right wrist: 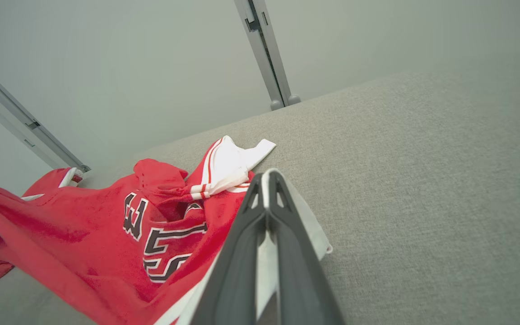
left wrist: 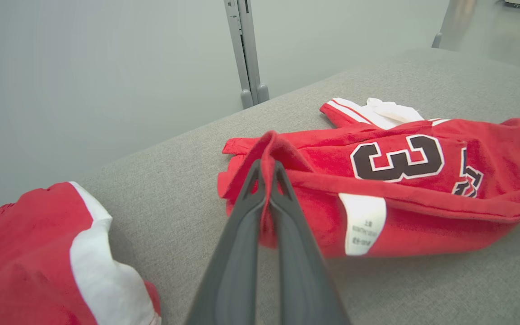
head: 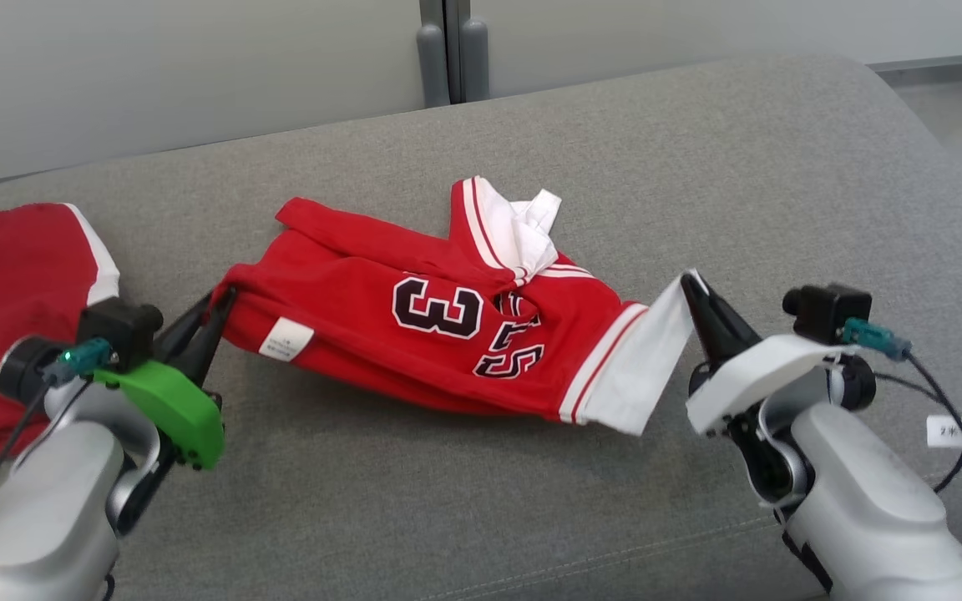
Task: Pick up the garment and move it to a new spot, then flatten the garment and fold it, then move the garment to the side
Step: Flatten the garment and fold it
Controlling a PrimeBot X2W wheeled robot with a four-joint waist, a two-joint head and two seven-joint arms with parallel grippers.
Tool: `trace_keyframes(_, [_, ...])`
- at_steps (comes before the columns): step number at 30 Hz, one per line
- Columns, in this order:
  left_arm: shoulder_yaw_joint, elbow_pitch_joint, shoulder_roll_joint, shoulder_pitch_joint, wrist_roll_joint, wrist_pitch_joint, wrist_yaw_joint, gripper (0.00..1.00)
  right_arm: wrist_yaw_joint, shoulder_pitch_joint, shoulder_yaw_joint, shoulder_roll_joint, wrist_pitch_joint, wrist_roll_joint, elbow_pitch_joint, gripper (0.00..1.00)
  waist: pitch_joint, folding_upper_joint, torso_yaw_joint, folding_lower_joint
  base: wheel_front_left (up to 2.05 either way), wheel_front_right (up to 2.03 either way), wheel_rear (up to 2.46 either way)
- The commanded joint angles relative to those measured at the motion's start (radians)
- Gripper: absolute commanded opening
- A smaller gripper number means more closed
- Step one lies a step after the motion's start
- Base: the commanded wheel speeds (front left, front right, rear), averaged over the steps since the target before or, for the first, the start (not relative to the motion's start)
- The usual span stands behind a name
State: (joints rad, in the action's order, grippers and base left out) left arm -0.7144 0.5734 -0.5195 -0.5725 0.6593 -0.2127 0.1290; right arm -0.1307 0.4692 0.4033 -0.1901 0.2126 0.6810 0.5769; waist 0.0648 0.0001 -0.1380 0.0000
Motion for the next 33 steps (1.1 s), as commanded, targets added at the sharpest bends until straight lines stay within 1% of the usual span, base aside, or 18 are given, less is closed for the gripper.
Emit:
trace_keyframes(1, [-0.012, -0.030, -0.022, -0.057, 0.003, 0.021, 0.002, 0.00, 0.000, 0.050, 0.017, -0.004, -0.010, 0.041, -0.025, 0.00, 0.031, -0.0001, -0.001, 0.0000, 0.00, 0.00, 0.00])
trace_keyframes(3, [-0.025, -0.068, -0.052, -0.120, 0.023, 0.051, 0.002, 0.00, 0.000, 0.116, 0.036, -0.017, -0.020, 0.077, -0.047, 0.00, 0.057, -0.0001, -0.003, 0.0000, 0.00, 0.00, 0.00])
trace_keyframes(4, [-0.025, -0.068, -0.052, -0.120, 0.023, 0.051, 0.002, 0.00, 0.000, 0.116, 0.036, -0.017, -0.020, 0.077, -0.047, 0.00, 0.057, -0.0001, -0.003, 0.0000, 0.00, 0.00, 0.00])
trace_keyframes(5, [-0.034, -0.082, -0.072, -0.153, 0.026, 0.066, 0.002, 0.00, 0.000, 0.151, 0.047, -0.024, -0.026, 0.091, -0.051, 0.00, 0.070, -0.0001, -0.005, 0.0000, 0.00, 0.00, 0.00])
trace_keyframes(8, [-0.053, -0.124, -0.105, -0.255, 0.071, 0.112, 0.002, 0.00, 0.000, 0.268, 0.070, -0.019, -0.043, 0.154, -0.053, 0.00, 0.112, -0.0001, -0.012, 0.0000, 0.00, 0.00, 0.00])
trace_keyframes(10, [-0.067, -0.142, -0.128, -0.332, 0.095, 0.143, 0.002, 0.00, 0.000, 0.358, 0.078, -0.021, -0.051, 0.185, -0.038, 0.00, 0.145, -0.0001, -0.016, 0.0000, 0.00, 0.00, 0.00])
trace_keyframes(12, [-0.074, -0.151, -0.134, -0.400, 0.150, 0.171, 0.002, 0.00, 0.000, 0.445, 0.072, -0.003, -0.064, 0.240, -0.010, 0.00, 0.180, -0.0001, -0.020, 0.0000, 0.00, 0.00, 0.00])
trace_keyframes(15, [-0.107, -0.139, -0.160, -0.522, 0.174, 0.217, 0.002, 0.00, 0.000, 0.592, 0.047, 0.015, -0.080, 0.309, 0.063, 0.00, 0.241, -0.0001, -0.025, 0.0000, 0.00, 0.00, 0.00])
trace_keyframes(18, [-0.115, -0.104, -0.144, -0.637, 0.228, 0.244, 0.002, 0.00, 0.000, 0.740, 0.019, 0.035, -0.078, 0.349, 0.165, 0.00, 0.294, -0.0001, -0.026, 0.0000, 0.00, 0.00, 0.00])
trace_keyframes(22, [-0.119, -0.025, -0.120, -0.797, 0.249, 0.232, 0.002, 0.00, 0.000, 0.931, -0.042, 0.063, -0.047, 0.391, 0.325, 0.00, 0.340, -0.0001, -0.024, 0.0000, 0.00, 0.00, 0.00])
trace_keyframes(23, [-0.124, -0.003, -0.109, -0.831, 0.248, 0.229, 0.002, 0.00, 0.000, 0.976, -0.036, 0.062, -0.033, 0.367, 0.362, 0.00, 0.345, -0.0001, -0.023, 0.0000, 0.00, 0.00, 0.00])
trace_keyframes(25, [-0.126, 0.044, -0.090, -0.901, 0.241, 0.213, 0.002, 0.00, 0.000, 1.046, -0.046, 0.072, -0.008, 0.363, 0.443, 0.00, 0.351, -0.0001, -0.023, 0.0000, 0.00, 0.00, 0.00])
trace_keyframes(28, [-0.103, 0.127, -0.038, -0.990, 0.251, 0.167, 0.002, 0.00, 0.000, 1.155, -0.070, 0.069, 0.032, 0.335, 0.549, 0.00, 0.359, -0.0001, -0.019, 0.0000, 0.00, 0.00, 0.00])
trace_keyframes(31, [-0.122, 0.203, 0.005, -1.071, 0.210, 0.142, 0.002, 0.00, 0.000, 1.247, -0.109, 0.061, 0.053, 0.305, 0.618, 0.00, 0.372, -0.0001, -0.011, 0.0000, 0.00, 0.00, 0.00])
trace_keyframes(33, [-0.097, 0.247, 0.045, -1.126, 0.222, 0.107, -0.015, 0.00, 0.000, 1.300, -0.163, 0.035, 0.054, 0.269, 0.615, 0.00, 0.387, -0.0001, -0.005, 0.0000, 0.00, 0.00, 0.00])
